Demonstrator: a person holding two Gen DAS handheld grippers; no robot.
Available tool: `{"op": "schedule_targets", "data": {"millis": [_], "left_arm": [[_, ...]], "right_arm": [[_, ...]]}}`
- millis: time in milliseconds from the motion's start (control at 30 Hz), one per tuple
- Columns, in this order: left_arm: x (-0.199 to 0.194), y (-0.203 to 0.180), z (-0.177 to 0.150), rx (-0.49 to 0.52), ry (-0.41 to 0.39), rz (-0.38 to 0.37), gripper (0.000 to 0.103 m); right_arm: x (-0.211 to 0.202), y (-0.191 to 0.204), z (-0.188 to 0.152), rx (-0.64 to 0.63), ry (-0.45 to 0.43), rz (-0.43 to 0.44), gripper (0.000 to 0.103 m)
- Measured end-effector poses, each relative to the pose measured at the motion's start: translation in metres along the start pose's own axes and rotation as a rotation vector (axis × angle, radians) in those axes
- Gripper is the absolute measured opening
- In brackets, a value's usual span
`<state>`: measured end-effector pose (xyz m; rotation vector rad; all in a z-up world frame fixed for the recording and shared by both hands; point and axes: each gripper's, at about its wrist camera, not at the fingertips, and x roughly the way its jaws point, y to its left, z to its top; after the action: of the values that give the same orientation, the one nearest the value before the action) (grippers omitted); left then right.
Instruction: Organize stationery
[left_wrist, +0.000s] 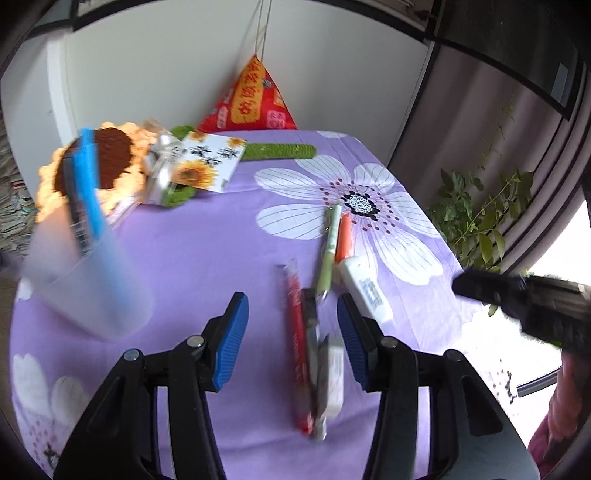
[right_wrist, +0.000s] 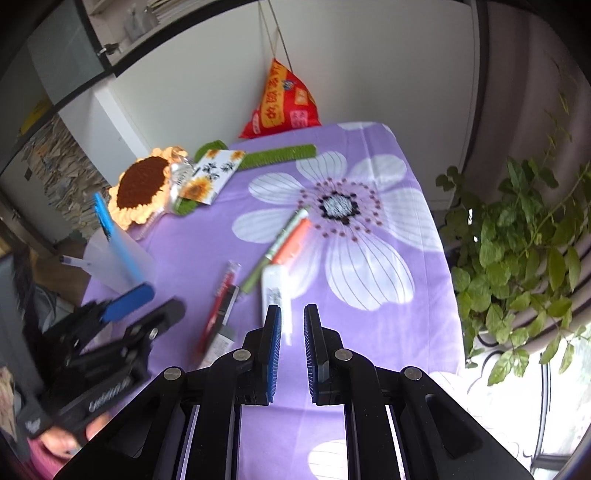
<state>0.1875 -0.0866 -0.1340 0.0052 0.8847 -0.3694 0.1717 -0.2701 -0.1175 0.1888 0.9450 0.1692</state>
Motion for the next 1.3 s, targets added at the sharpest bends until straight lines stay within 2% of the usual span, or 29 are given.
{"op": "schedule_targets", "data": {"millis": [100, 400, 467, 533, 600, 900, 1067, 1300], "left_arm": [[0.019, -0.004, 0.009, 0.007, 0.022, 0.019, 0.034], [0.056, 0.002, 0.027, -0.003, 0.088, 0.053, 0.031], [0.061, 0.004, 0.025, -0.008, 0.109, 0.047, 0.025], [0.066, 0.004, 0.023, -0.006, 0.136, 0.033, 0.013], [0.069, 0.005, 0.020, 0.000, 0.140, 0.041, 0.008], [0.050, 0.028, 0.006, -0.034, 0.159, 0.041, 0.009], [0.030, 0.038, -0.015, -0.042, 0.161, 0.045, 0.009], [0.009, 0.053, -0.029, -0.064, 0.142, 0.047, 0.009]], "right_arm": [[0.003, -0.009, -0.004, 0.012, 0.010, -0.007, 0.011], [0.015, -0.018, -0.004, 0.028, 0.030, -0.012, 0.011], [0.017, -0.015, -0.003, 0.020, 0.033, -0.006, 0.011], [0.019, -0.011, -0.003, 0.013, 0.037, -0.001, 0.011], [0.021, -0.008, -0.002, 0.007, 0.041, 0.002, 0.011], [0.030, 0.016, -0.002, -0.042, 0.074, 0.042, 0.011], [0.051, 0.038, 0.003, -0.064, 0.141, 0.106, 0.011], [0.085, 0.061, 0.013, -0.043, 0.228, 0.084, 0.011]]}}
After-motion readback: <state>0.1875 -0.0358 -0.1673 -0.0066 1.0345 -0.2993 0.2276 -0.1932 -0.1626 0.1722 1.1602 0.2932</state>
